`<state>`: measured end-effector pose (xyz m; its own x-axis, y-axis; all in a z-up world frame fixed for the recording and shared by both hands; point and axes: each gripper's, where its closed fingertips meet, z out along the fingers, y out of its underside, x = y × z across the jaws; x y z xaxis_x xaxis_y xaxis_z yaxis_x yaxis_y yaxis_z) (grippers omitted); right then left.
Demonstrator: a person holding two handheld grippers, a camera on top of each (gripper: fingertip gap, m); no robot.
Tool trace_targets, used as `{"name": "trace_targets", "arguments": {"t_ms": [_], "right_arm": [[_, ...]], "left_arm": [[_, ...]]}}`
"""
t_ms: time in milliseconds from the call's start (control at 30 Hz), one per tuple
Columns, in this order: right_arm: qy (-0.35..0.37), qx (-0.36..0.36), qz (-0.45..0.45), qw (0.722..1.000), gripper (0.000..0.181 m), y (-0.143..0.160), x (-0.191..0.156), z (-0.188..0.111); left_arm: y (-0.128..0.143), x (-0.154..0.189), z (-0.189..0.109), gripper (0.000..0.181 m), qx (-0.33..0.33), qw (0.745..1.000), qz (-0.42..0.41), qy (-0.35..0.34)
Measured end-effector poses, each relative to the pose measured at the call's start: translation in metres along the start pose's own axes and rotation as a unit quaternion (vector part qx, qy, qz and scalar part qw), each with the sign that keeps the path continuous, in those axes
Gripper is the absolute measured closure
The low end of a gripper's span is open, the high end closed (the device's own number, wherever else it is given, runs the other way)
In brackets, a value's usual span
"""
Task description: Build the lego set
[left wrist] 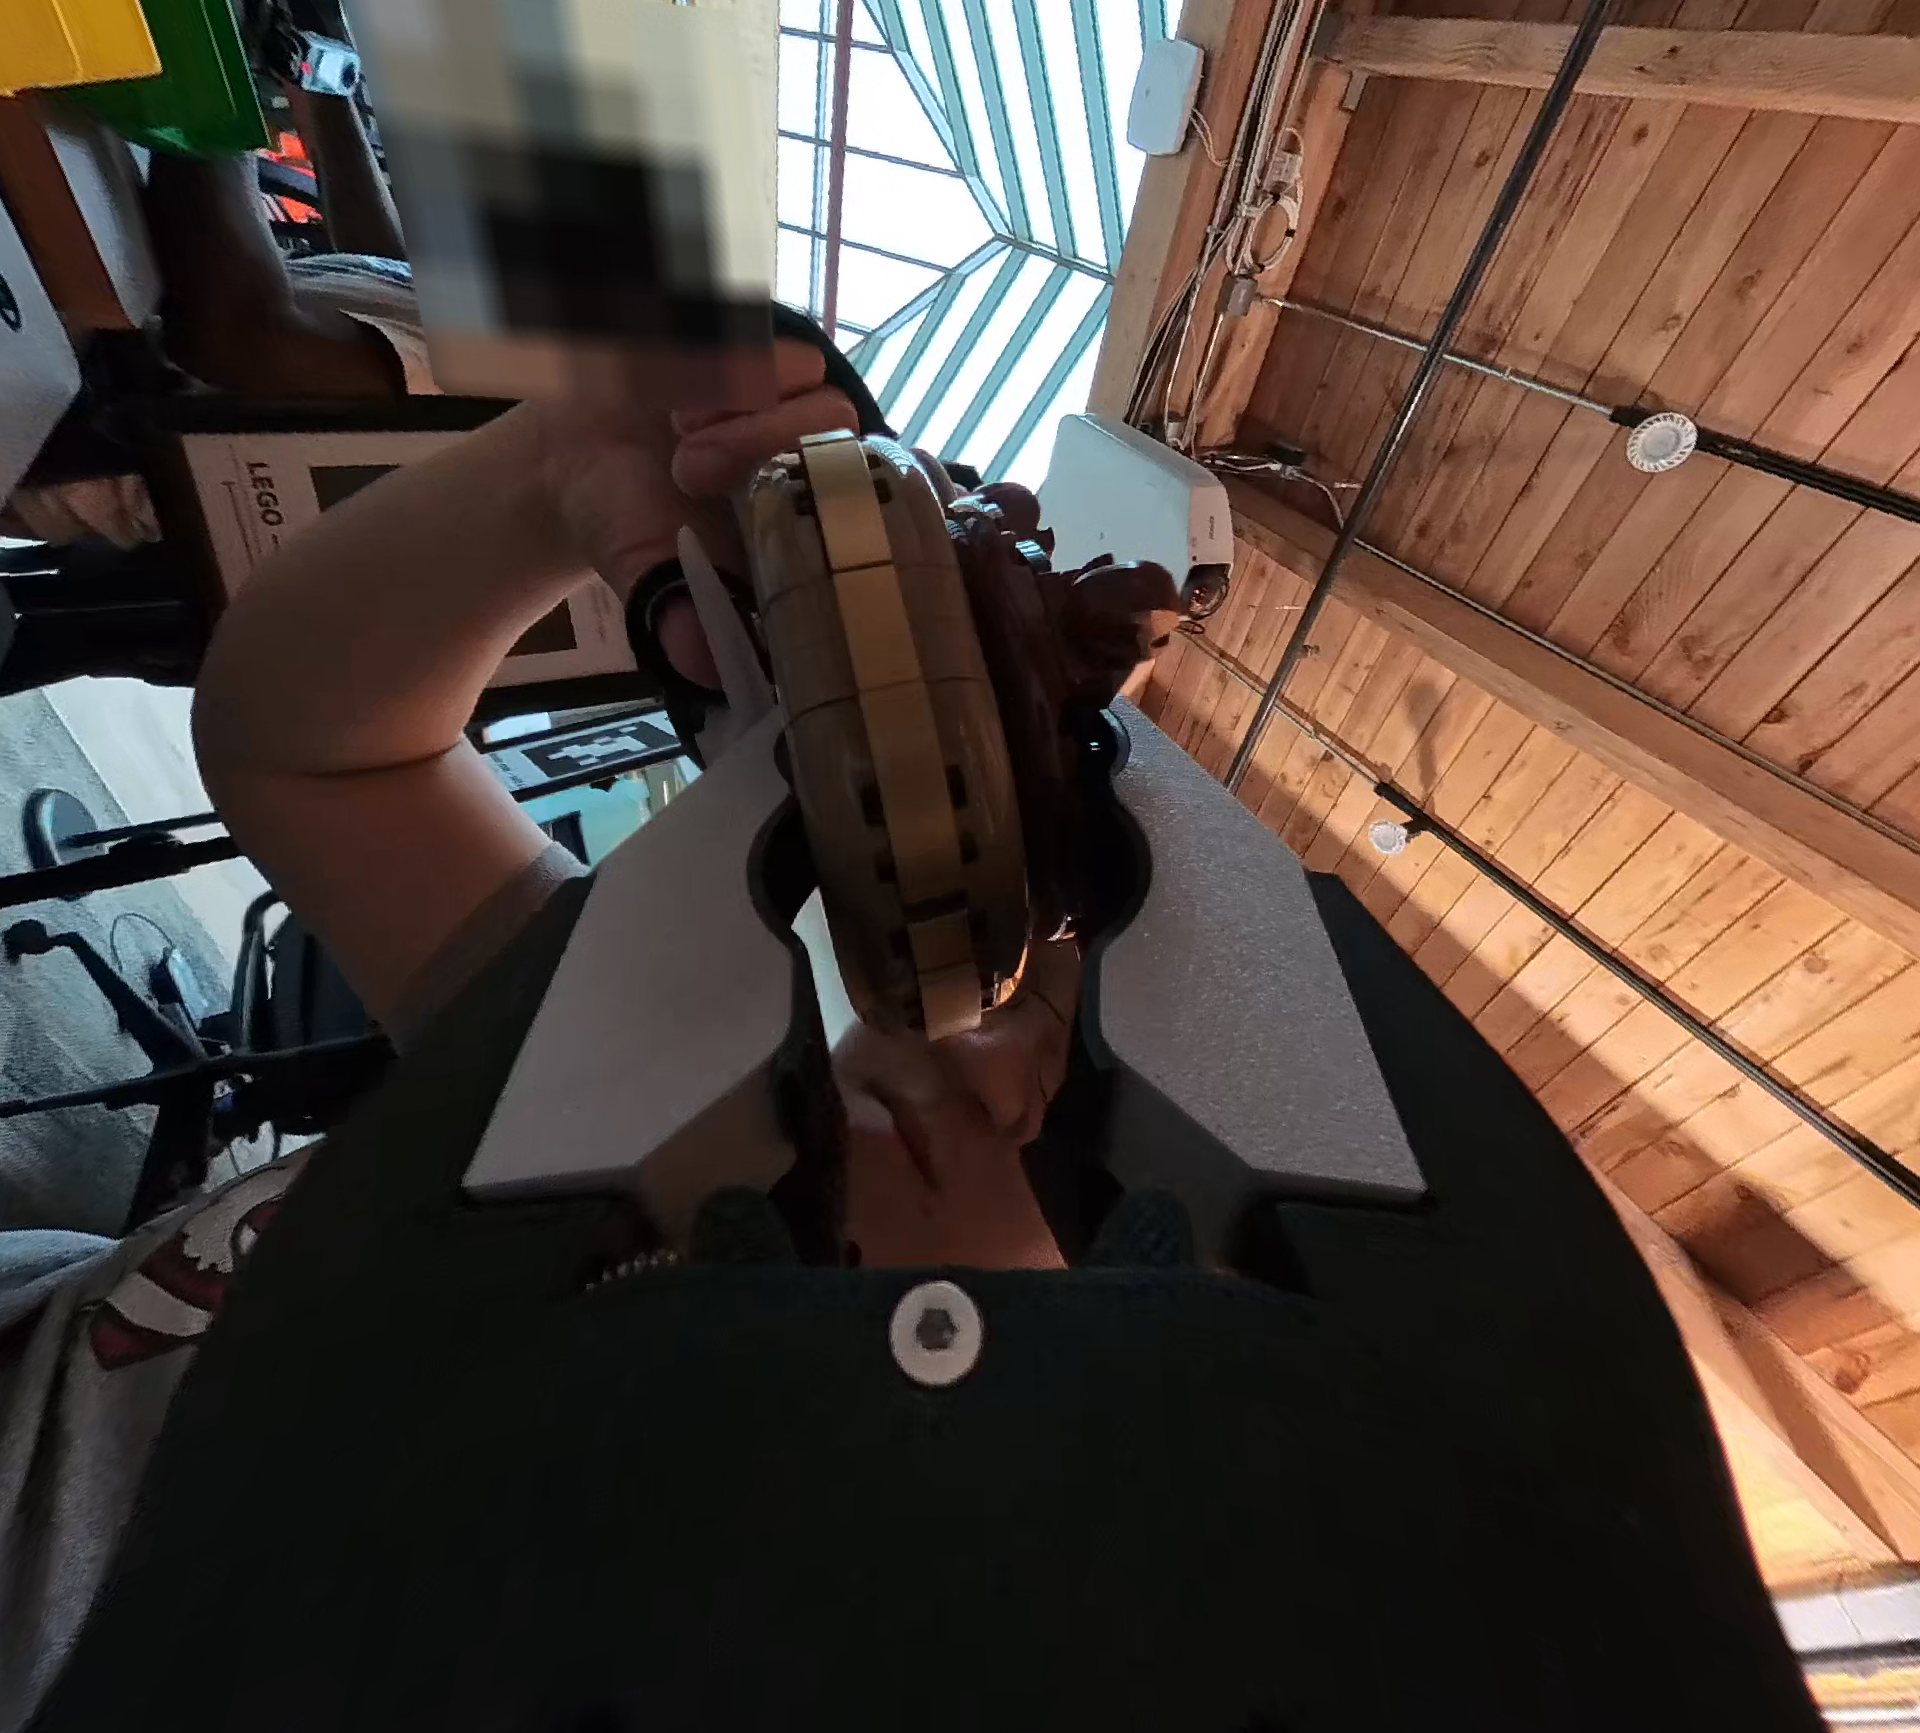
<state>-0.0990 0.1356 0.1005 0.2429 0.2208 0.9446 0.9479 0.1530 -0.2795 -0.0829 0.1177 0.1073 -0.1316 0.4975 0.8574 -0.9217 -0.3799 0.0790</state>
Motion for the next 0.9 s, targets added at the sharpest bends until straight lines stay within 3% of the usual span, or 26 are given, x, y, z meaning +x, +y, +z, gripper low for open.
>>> {"name": "trace_targets", "arguments": {"t_ms": [433,633,733,800,900], "right_arm": [[-0.02,-0.021,-0.025,0.999,0.133,0.001,-0.005,-0.001],[0.017,-0.021,-0.009,1.0,0.127,0.011,-0.005,0.008],[0.072,-0.028,0.032,0.996,0.11,0.021,0.001,0.012],[0.097,-0.026,0.067,0.993,0.11,0.028,0.001,0.011],[0.111,-0.02,0.209,0.971,0.103,0.045,-0.008,0.012]], "left_arm": [[0.003,-0.005,-0.002,0.131,-0.009,1.0,-0.02,0.015],[-0.009,-0.004,-0.01,0.132,0.018,0.999,0.037,0.006],[-0.019,-0.004,-0.02,0.132,0.049,0.996,0.067,0.02],[-0.025,-0.002,-0.031,0.132,0.071,0.994,0.077,0.045],[-0.037,-0.005,-0.049,0.132,0.114,0.986,0.116,0.039]]}}
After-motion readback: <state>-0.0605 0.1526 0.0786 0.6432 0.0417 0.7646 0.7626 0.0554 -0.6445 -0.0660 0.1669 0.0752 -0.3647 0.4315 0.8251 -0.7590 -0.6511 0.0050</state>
